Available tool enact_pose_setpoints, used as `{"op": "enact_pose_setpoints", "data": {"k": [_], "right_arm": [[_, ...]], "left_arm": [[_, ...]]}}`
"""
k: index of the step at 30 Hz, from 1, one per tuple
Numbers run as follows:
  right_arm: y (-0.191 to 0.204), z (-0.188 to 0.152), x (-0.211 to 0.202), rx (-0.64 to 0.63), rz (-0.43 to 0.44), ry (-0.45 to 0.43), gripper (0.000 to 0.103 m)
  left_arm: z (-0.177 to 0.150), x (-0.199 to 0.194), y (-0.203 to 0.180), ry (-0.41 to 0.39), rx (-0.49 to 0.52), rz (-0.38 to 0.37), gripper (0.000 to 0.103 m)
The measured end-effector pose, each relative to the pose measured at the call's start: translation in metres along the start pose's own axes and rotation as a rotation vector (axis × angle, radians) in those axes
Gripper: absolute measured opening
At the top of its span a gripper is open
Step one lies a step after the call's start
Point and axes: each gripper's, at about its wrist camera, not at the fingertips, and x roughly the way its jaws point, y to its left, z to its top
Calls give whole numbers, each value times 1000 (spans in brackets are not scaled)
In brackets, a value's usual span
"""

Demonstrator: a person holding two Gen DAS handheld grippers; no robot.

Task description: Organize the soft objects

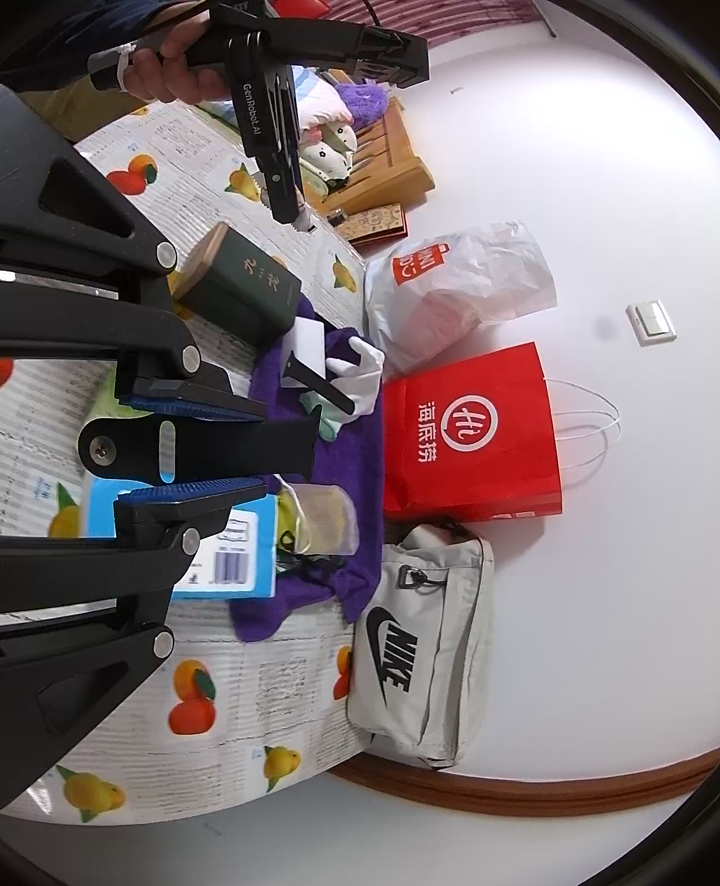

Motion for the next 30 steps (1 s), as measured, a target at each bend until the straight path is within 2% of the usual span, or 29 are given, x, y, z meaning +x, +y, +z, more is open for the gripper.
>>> {"op": "enact_pose_setpoints", "data": {"k": [13, 17, 22, 30], "right_arm": [[-14, 31, 38, 4, -13, 26, 21], [-15, 42, 50, -6, -13, 37, 21], [-17, 51, 66, -8, 0, 32, 21], [-24, 64, 104, -21, 1, 74, 21]], "left_arm": [[35, 23, 12, -6, -18, 19, 24], [44, 37, 17, 16, -30, 50, 24], [50, 54, 24, 34, -37, 54, 24], [61, 84, 28, 61, -43, 43, 24]]}}
